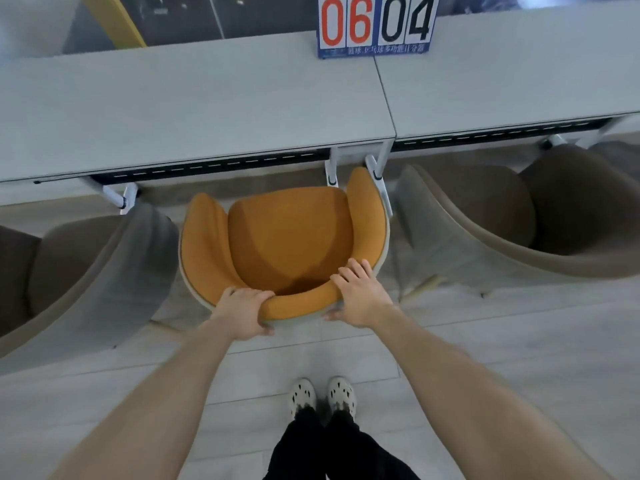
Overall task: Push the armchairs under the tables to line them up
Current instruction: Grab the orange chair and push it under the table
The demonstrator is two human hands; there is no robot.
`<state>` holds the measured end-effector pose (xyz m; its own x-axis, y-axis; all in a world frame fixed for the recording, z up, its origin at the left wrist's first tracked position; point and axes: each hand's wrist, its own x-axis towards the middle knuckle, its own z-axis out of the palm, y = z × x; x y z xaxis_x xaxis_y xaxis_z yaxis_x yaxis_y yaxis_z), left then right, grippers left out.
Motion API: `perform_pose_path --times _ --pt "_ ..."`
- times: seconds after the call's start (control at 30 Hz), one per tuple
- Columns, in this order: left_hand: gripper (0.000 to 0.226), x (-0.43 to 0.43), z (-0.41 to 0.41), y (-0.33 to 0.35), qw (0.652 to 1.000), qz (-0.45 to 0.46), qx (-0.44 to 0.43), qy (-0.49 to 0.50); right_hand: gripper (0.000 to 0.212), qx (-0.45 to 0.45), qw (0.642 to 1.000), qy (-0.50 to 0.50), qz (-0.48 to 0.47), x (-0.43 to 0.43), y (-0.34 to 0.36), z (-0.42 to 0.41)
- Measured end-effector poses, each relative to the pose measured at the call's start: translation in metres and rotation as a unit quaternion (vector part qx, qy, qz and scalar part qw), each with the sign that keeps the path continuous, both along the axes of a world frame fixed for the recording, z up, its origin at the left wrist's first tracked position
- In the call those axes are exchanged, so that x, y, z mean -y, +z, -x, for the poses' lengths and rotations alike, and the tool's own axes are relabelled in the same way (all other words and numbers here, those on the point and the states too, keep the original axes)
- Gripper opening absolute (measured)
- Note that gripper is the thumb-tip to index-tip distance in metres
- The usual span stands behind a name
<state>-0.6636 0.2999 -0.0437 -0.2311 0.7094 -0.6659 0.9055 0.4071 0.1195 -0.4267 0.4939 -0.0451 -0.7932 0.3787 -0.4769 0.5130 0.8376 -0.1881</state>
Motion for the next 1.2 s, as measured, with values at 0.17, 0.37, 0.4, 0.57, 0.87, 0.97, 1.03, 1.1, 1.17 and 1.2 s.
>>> perform_pose_path --times 0.17,0.37,0.4,0.57,0.87,0.97,1.03,1.1,1.17,1.2 --pt "0.1 0.002 -0.002 0.0 0.999 -0.032 0.003 0.001 0.115 0.006 1.0 -0.005 -0.002 0.0 -0.005 0.001" --pt "0.084 0.02 0.008 0.028 0.994 -0.098 0.02 0.036 0.125 0.045 0.996 -0.004 0.072 0.021 0.027 0.045" --pt "0.08 0.03 0.017 0.032 0.993 -0.11 0.014 0.051 0.119 0.034 0.996 -0.001 0.08 0.031 0.031 0.057" --pt "0.068 0.108 0.09 0.051 0.984 -0.115 -0.039 0.133 0.081 -0.017 0.996 0.041 0.073 0.094 0.047 0.128" --pt "0.084 0.253 0.246 0.009 0.97 -0.085 -0.163 0.157 0.068 -0.033 0.999 0.003 0.035 0.209 0.031 0.258" --pt "0.096 0.284 0.272 -0.011 0.974 -0.016 -0.171 0.145 0.074 0.004 1.0 -0.028 -0.005 0.23 0.02 0.275" --pt "0.105 0.295 0.281 -0.02 0.977 0.002 -0.16 0.14 0.079 0.013 0.998 -0.05 -0.029 0.241 0.014 0.282" --pt "0.11 0.295 0.289 -0.02 0.981 -0.003 -0.152 0.124 0.083 0.028 0.997 -0.058 -0.045 0.25 0.008 0.286" --pt "0.111 0.292 0.292 -0.019 0.984 -0.015 -0.142 0.106 0.087 0.039 0.996 -0.067 -0.054 0.257 0.003 0.287" --pt "0.111 0.292 0.293 -0.019 0.985 -0.021 -0.143 0.096 0.089 0.042 0.995 -0.072 -0.056 0.259 0.0 0.287"
